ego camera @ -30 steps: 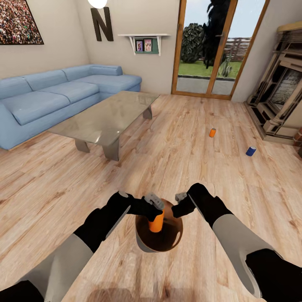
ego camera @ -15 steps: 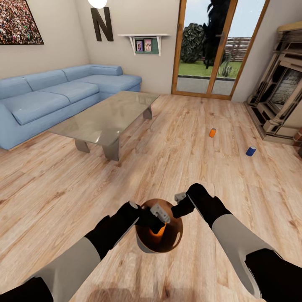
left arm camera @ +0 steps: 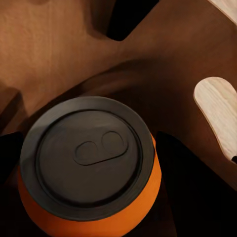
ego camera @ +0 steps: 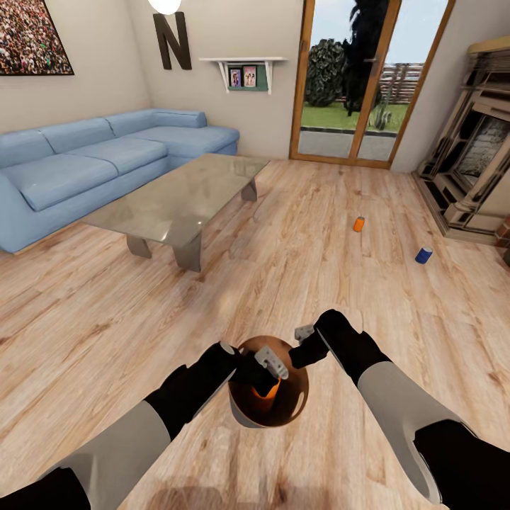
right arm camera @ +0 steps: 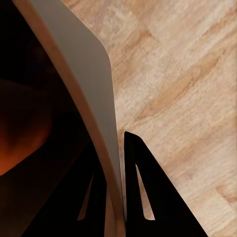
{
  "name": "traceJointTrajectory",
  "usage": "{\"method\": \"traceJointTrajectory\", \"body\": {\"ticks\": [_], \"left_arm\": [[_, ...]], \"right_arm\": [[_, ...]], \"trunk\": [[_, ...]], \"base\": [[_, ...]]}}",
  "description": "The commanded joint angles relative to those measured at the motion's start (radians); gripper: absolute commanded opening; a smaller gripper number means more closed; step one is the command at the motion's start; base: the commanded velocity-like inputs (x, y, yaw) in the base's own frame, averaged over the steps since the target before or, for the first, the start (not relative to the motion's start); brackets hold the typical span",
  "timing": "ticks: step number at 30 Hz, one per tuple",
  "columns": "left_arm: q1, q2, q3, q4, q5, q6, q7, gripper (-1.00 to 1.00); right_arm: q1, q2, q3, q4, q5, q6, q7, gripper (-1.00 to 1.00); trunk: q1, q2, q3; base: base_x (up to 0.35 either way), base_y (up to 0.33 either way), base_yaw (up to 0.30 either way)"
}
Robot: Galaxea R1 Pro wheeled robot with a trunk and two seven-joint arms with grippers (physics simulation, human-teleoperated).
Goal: Put the three can of soda from the living room inside the tash can in the kitchen.
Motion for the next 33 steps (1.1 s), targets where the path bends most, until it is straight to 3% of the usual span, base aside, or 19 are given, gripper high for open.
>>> {"method": "traceJointTrajectory", "body": {"ticks": [1, 14, 15, 28, 33], "left_arm": [[0.000, 0.000, -0.002, 0.000, -0.001, -0.001, -0.002, -1.00], [0.000, 0.000, -0.009, 0.019, -0.003, -0.001, 0.018, -1.00], [0.000, 0.001, -0.009, 0.019, -0.002, -0.001, 0.018, 1.00], [0.000, 0.009, -0.006, 0.009, 0.005, 0.004, 0.019, 1.00], [0.000, 0.013, -0.002, -0.080, 0.008, 0.017, 0.012, 1.00]], "right_arm": [[0.000, 0.000, -0.002, 0.000, -0.031, 0.009, 0.005, -1.00], [0.000, 0.000, 0.002, 0.000, -0.031, 0.009, 0.005, -1.00], [0.000, 0.000, 0.002, 0.000, -0.031, 0.009, 0.005, -1.00], [0.000, -0.001, 0.002, 0.001, -0.032, 0.009, 0.005, -1.00], [0.000, -0.002, 0.000, 0.003, -0.031, 0.009, 0.005, -1.00]], "trunk": [[0.000, 0.000, 0.000], [0.000, 0.000, 0.000], [0.000, 0.000, 0.000], [0.000, 0.000, 0.000], [0.000, 0.000, 0.000]], "base": [[0.000, 0.000, 0.000], [0.000, 0.000, 0.000], [0.000, 0.000, 0.000], [0.000, 0.000, 0.000], [0.000, 0.000, 0.000]]}}
